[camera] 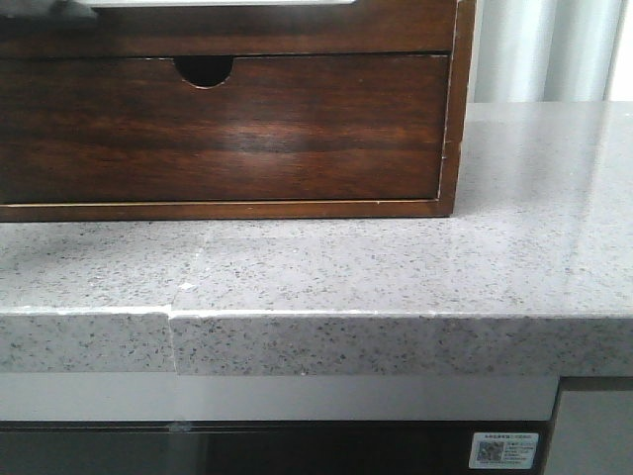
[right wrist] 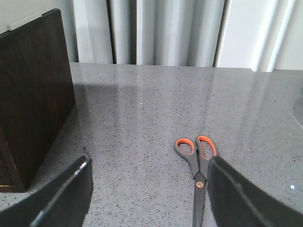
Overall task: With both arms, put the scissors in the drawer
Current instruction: 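Pull the drawer open toward the robot with the left gripper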
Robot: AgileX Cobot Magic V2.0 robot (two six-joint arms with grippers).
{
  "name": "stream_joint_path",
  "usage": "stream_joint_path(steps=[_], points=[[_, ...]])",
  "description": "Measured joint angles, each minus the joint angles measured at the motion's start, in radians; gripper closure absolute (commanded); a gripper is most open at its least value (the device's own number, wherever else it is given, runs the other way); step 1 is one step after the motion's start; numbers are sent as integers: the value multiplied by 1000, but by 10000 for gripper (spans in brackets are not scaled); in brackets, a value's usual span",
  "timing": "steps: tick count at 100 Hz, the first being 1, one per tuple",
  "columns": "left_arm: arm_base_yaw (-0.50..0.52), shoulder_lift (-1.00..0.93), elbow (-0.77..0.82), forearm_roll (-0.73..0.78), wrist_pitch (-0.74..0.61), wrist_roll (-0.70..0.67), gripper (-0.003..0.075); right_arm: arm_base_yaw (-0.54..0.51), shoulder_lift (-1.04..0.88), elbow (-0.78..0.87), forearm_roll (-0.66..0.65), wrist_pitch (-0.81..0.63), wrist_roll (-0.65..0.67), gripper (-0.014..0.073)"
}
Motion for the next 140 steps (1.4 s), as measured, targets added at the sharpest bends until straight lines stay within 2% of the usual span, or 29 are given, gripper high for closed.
stream_joint_path(steps=[30, 68, 89, 121, 140], points=[[0, 2, 0, -5, 0, -24, 625, 0, 0, 0, 0, 0, 0, 132], [6, -30, 43, -24, 27, -23, 661, 0, 0, 0, 0, 0, 0, 132], [7, -172, 159, -29, 24, -19, 661, 0, 0, 0, 0, 0, 0, 132], [7, -495, 369, -4, 13, -40, 661, 0, 0, 0, 0, 0, 0, 132], [7, -657, 435, 11, -19, -76, 658, 0, 0, 0, 0, 0, 0, 132]])
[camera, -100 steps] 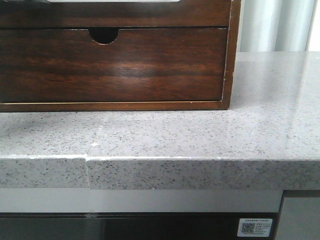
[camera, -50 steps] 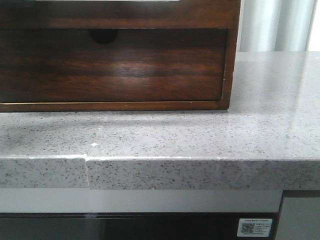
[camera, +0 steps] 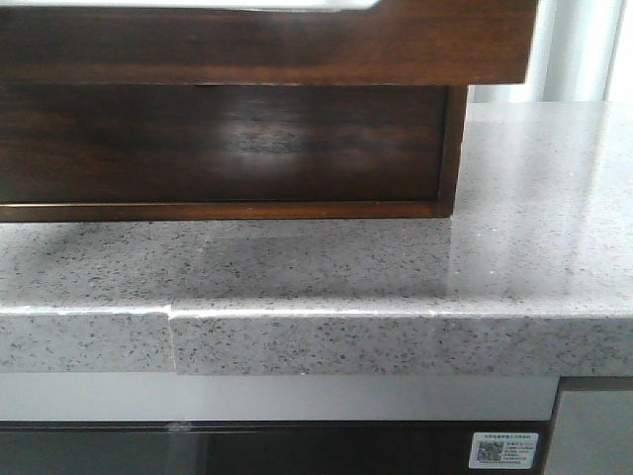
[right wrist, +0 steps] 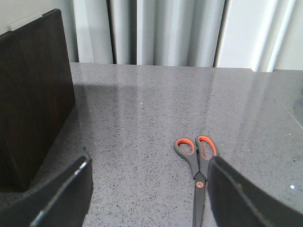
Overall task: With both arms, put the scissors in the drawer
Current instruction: 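Pull the drawer open toward the robot with the left gripper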
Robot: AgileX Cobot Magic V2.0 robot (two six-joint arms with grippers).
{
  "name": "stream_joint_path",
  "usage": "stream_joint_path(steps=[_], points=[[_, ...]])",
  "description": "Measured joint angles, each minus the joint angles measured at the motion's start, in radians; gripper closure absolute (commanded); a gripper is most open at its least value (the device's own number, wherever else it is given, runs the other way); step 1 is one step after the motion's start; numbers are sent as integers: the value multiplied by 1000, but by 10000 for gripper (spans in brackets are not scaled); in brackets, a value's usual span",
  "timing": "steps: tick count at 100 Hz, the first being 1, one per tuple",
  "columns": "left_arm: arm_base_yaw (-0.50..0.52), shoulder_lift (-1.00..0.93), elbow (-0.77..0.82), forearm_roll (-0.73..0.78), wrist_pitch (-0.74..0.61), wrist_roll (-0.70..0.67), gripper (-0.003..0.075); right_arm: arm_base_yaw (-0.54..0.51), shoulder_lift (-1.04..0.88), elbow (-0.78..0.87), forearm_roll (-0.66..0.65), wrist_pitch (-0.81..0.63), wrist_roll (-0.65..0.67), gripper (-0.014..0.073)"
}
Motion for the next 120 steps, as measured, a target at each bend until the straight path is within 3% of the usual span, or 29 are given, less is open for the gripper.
stream_joint_path(steps=[13, 49, 75, 96, 120], points=[[0, -48, 6, 24, -14, -27, 619, 0, 0, 0, 0, 0, 0, 132], [0, -68, 2, 150, 0, 69, 349, 0, 0, 0, 0, 0, 0, 132], [0, -75, -13, 277, 39, 59, 338, 0, 0, 0, 0, 0, 0, 132], [0, -145, -104, 568, 46, -105, 339, 0, 40, -23, 0, 48, 0, 132], [-17, -317, -276, 1189, 93, -469, 339, 0, 257, -164, 0, 236, 21, 132]])
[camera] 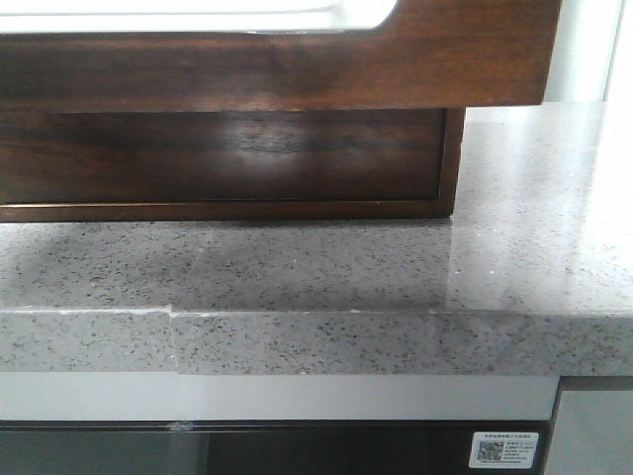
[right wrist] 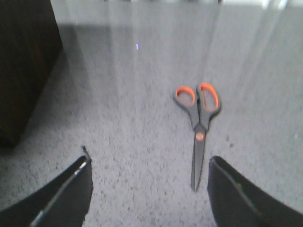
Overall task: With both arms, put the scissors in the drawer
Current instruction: 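Pull the drawer open toward the robot with the left gripper, then lower the right gripper onto the grey-orange scissors and grasp them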
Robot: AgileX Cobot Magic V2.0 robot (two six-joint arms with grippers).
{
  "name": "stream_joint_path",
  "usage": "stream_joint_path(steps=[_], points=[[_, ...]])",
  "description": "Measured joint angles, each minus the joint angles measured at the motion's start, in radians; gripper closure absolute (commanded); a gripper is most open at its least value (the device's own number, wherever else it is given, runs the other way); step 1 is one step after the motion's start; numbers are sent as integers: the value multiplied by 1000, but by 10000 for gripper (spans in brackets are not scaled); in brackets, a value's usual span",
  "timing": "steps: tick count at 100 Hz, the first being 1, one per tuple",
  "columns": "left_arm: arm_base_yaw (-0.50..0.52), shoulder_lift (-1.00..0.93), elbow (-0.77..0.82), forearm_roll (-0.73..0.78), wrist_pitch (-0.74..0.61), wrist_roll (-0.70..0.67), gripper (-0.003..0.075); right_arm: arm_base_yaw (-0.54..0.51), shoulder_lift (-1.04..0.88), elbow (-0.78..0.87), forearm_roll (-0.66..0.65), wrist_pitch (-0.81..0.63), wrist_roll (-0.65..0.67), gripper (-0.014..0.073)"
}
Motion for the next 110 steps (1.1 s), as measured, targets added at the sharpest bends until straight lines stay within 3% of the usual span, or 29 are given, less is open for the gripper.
stream_joint_path(steps=[28, 45, 66, 110], points=[[-108, -49, -105, 342, -41, -92, 354, -123, 366, -175, 0, 142, 10, 134], [-165, -39, -107, 374, -126, -94, 354, -218, 593, -283, 18, 225, -22, 165], [-177, -22, -107, 380, -236, -94, 354, -229, 826, -420, 31, 286, -42, 279], [-177, -21, -97, 382, -287, -94, 354, -229, 1108, -631, 42, 345, -118, 280]])
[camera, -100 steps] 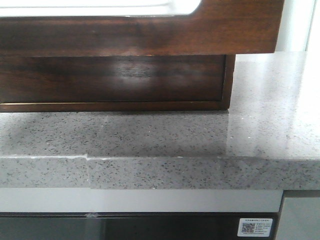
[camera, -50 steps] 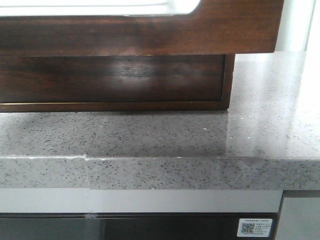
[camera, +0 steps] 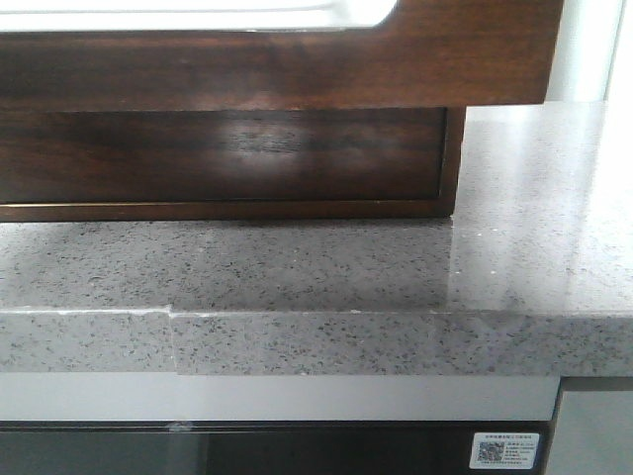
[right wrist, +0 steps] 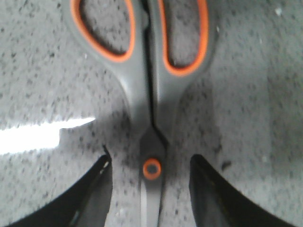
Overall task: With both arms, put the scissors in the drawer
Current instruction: 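Lower the right gripper onto the grey-orange scissors and grasp them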
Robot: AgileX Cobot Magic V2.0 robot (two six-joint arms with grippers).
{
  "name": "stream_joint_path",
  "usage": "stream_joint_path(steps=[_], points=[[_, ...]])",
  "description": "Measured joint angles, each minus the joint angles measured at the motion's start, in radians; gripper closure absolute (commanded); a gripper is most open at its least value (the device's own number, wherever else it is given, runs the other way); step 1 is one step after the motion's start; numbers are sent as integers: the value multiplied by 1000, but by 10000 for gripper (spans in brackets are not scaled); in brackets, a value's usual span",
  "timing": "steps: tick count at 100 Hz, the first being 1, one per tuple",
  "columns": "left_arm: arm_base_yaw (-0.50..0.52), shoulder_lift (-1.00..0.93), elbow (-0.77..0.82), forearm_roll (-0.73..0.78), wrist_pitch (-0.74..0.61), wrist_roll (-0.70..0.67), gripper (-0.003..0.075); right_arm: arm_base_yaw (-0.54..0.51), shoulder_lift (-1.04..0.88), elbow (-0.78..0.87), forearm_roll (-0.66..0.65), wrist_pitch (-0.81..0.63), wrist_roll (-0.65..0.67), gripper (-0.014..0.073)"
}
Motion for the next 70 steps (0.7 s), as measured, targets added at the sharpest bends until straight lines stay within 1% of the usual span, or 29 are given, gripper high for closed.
stream_joint_path(steps=[40, 46, 55, 65, 70], points=[[0, 0, 2, 0, 0, 0, 354, 0, 128, -122, 22, 89, -44, 281], [0, 0, 2, 0, 0, 0, 354, -1, 133, -131, 31, 95, -54, 295], [0, 0, 2, 0, 0, 0, 354, -1, 135, -132, 38, 98, -59, 389], [0, 0, 2, 0, 0, 0, 354, -1, 135, -132, 38, 98, -66, 525], [0, 0, 2, 0, 0, 0, 354, -1, 135, -135, 38, 98, -68, 571]])
